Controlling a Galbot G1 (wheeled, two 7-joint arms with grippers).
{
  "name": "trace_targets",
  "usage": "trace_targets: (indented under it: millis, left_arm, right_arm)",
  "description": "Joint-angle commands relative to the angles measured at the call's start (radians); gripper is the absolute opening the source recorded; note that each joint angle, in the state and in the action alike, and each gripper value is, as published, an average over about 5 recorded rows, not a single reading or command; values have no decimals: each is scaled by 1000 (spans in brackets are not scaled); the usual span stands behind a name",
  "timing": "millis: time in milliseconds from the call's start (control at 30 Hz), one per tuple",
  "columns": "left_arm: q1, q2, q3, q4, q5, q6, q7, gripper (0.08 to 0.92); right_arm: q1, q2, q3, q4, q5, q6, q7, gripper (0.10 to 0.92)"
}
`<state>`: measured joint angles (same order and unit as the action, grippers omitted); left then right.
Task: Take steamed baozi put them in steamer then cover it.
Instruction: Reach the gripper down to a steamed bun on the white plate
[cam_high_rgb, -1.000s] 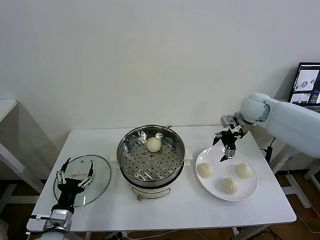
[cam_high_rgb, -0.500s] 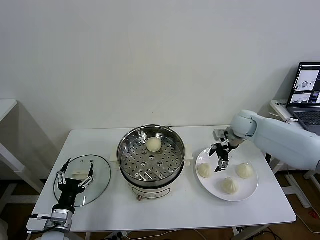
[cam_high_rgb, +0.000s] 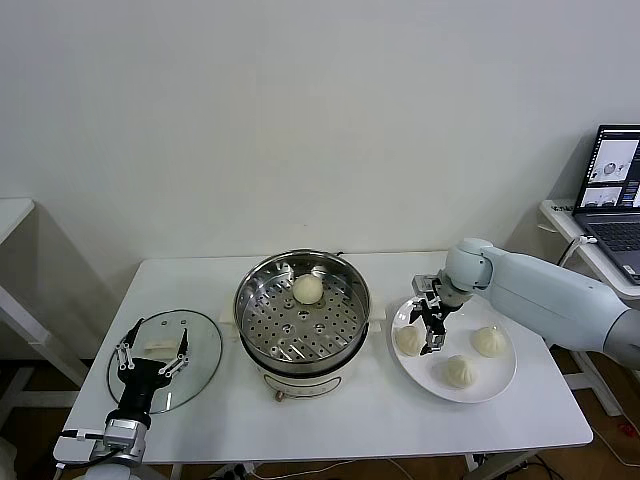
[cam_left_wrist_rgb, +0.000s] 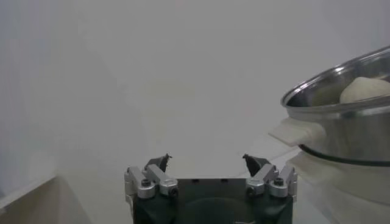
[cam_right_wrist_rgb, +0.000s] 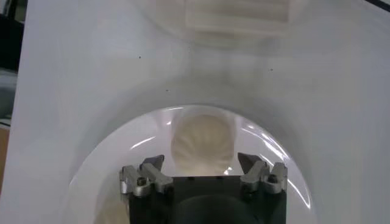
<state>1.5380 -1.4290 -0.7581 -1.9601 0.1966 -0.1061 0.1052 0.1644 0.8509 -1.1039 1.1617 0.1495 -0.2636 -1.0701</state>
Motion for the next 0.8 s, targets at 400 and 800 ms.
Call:
trace_targets:
  millis: [400,800]
  left_arm:
    - [-3,2,0,8,0,-7,7,823]
    - [-6,-1,7,7,2,-7,5,823]
  right_arm:
    - [-30,41,22,-30,-44,0,3,770]
    - [0,-6,24,9,-28,2,-2,670]
